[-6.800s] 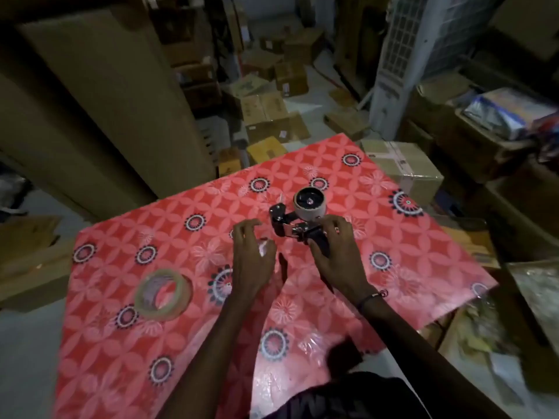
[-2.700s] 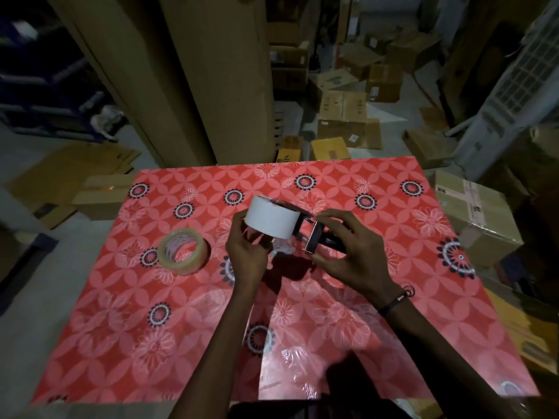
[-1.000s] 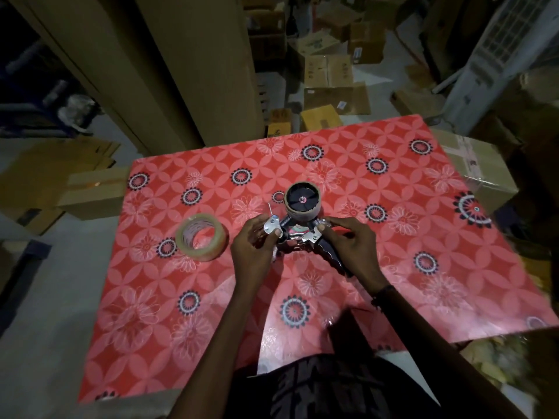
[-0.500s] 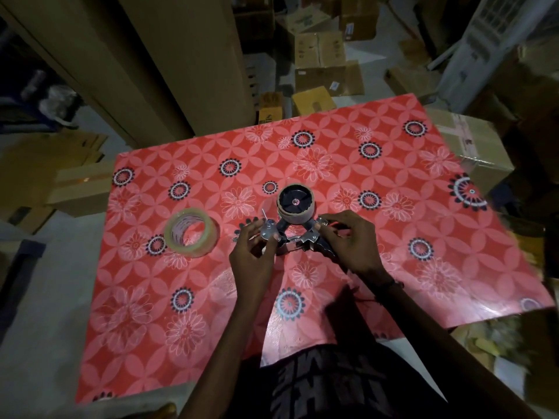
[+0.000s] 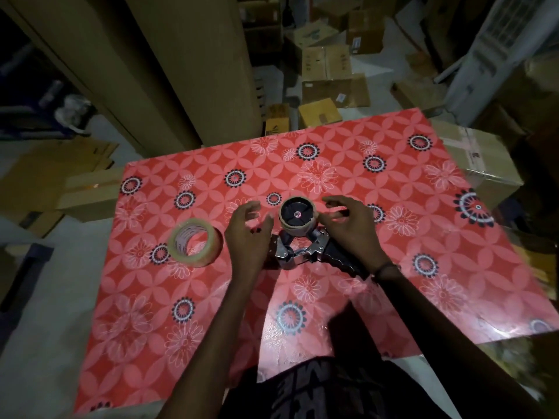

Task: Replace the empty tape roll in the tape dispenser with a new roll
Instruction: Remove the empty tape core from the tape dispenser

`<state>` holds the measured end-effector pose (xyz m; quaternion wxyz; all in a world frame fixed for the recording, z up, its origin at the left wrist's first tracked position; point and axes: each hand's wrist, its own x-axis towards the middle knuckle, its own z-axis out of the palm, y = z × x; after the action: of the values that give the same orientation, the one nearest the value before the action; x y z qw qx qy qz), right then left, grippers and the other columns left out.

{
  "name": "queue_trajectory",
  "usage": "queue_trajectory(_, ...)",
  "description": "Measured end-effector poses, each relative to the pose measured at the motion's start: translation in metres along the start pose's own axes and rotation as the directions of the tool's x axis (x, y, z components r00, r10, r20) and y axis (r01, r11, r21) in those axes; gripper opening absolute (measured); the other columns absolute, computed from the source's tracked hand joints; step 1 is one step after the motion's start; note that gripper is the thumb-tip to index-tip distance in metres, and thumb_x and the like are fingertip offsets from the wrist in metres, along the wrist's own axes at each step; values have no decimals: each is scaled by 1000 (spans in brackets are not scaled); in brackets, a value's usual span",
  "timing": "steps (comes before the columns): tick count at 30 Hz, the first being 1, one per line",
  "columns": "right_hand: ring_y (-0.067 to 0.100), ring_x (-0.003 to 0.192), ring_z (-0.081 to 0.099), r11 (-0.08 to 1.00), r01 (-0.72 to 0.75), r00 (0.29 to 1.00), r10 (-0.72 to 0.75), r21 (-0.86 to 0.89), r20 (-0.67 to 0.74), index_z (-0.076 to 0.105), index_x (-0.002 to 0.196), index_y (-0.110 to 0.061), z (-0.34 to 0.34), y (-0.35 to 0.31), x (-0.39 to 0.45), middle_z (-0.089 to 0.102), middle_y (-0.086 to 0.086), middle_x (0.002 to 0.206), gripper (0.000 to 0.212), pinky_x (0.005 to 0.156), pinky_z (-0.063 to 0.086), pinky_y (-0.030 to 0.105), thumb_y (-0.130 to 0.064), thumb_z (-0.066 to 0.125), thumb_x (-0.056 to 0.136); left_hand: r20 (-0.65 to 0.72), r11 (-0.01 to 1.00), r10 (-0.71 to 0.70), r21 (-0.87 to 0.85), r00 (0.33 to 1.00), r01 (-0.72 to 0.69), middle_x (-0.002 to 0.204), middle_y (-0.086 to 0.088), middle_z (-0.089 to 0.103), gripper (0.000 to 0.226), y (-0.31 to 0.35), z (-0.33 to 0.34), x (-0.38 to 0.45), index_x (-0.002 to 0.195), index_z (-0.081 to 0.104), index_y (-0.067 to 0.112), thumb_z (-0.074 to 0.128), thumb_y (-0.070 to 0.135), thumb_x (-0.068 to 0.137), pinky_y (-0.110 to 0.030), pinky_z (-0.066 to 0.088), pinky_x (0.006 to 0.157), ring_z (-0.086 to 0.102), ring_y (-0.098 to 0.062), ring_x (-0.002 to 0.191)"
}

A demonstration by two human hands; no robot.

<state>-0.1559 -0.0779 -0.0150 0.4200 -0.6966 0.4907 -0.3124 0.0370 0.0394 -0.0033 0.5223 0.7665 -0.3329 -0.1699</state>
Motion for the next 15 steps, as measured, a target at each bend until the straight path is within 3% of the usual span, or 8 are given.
queue_trajectory(2,12,90,75,999,-28,1000,28,-25,11,78,127,-19,14,-8,12,77,-4,113,40,81,62,26,-34,87,90,130,994,34,94,991,-47,119,6,74,37,6,10,28,129,72,13,80,20,94,-9,50,80,69,-8,100)
queue_trajectory(3,12,91,73,998,-36,999,37,-59,14,79,126,-19,20,-11,16,77,-4,112,39,82,60,29,-34,86,91,208,988,37,140,978,-68,120,4,75,39,8,15,40,131,72,12,80,21,94,-11,51,81,70,-10,98)
queue_trajectory(7,16,91,71,986,-40,999,40,-161,-3,82,117,-19,34,-17,26,81,2,106,27,77,50,26,-25,84,91,415,961,21,244,910,-133,127,-8,77,39,12,33,64,130,75,9,80,24,94,-28,56,93,74,-20,108)
queue_trajectory(9,20,92,73,986,-50,999,49,-160,-14,83,113,-18,35,-16,30,82,4,105,24,77,52,26,-20,83,90,420,950,39,264,907,-164,121,-8,80,32,11,38,64,123,80,11,80,21,92,-33,57,96,75,-22,109)
queue_trajectory(15,16,94,72,990,-37,999,37,-137,-4,86,109,-14,38,-17,35,83,5,105,22,86,54,27,-14,86,87,280,969,11,235,960,-80,101,-2,84,22,3,44,51,108,85,16,84,19,87,-32,61,83,78,-18,91)
